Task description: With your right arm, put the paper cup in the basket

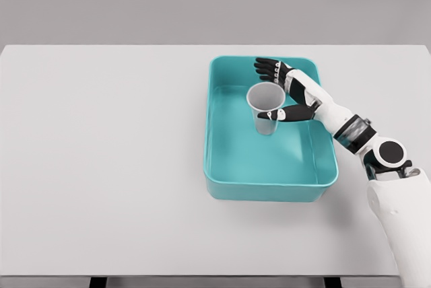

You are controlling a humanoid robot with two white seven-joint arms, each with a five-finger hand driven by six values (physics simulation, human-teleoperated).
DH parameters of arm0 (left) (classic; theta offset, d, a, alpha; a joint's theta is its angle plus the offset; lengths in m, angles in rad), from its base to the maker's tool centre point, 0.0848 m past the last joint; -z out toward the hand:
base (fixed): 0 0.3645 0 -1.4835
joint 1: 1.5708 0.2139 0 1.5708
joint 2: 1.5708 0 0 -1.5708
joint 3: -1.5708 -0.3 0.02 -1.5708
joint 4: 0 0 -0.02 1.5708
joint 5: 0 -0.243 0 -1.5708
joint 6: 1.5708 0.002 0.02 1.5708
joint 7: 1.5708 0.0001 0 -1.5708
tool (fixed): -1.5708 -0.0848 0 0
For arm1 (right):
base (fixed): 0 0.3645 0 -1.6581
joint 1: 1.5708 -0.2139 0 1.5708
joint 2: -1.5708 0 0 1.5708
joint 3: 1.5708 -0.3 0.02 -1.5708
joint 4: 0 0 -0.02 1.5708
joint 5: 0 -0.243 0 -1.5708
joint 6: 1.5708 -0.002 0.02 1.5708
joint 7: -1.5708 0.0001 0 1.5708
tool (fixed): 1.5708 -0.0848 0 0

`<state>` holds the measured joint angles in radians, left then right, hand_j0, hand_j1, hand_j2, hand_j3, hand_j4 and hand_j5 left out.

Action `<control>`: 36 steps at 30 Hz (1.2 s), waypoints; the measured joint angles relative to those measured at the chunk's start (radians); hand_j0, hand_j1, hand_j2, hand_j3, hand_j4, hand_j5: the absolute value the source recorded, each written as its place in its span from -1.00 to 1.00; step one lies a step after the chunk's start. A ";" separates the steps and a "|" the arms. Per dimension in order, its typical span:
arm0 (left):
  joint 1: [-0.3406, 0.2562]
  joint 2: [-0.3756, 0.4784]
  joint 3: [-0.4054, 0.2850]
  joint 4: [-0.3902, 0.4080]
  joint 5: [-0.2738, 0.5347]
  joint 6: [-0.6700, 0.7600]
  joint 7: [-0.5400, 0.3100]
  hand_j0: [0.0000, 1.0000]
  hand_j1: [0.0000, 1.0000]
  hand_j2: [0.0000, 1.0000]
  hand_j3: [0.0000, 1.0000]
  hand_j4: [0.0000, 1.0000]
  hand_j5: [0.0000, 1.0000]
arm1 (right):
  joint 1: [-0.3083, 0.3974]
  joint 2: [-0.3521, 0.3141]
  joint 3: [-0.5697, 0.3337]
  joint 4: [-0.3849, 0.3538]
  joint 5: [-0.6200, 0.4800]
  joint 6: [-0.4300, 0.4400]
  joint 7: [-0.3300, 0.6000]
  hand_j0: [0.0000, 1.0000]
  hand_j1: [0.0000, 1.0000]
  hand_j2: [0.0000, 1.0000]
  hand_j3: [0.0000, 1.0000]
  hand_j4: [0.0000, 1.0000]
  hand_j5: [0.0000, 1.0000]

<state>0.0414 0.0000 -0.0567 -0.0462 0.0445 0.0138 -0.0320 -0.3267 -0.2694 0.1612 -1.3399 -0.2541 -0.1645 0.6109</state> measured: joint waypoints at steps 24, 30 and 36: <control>0.000 0.000 0.000 0.000 0.000 0.000 0.000 1.00 1.00 1.00 1.00 1.00 1.00 | 0.057 -0.124 -0.075 -0.228 -0.106 0.070 0.000 0.99 0.99 0.99 0.99 0.99 0.99; 0.000 0.000 0.000 0.000 0.000 0.000 0.000 1.00 1.00 1.00 1.00 1.00 1.00 | 0.155 -0.230 -0.172 -0.305 -0.215 0.074 0.000 0.99 0.99 0.99 0.99 0.99 0.99; 0.000 0.000 0.000 0.000 0.000 0.000 0.000 1.00 1.00 1.00 1.00 1.00 1.00 | 0.175 -0.270 -0.229 -0.319 -0.251 0.074 0.000 0.99 0.99 0.99 0.99 0.99 0.99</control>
<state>0.0414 0.0000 -0.0567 -0.0462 0.0445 0.0138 -0.0321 -0.1519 -0.5398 -0.0676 -1.6594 -0.5054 -0.0907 0.6110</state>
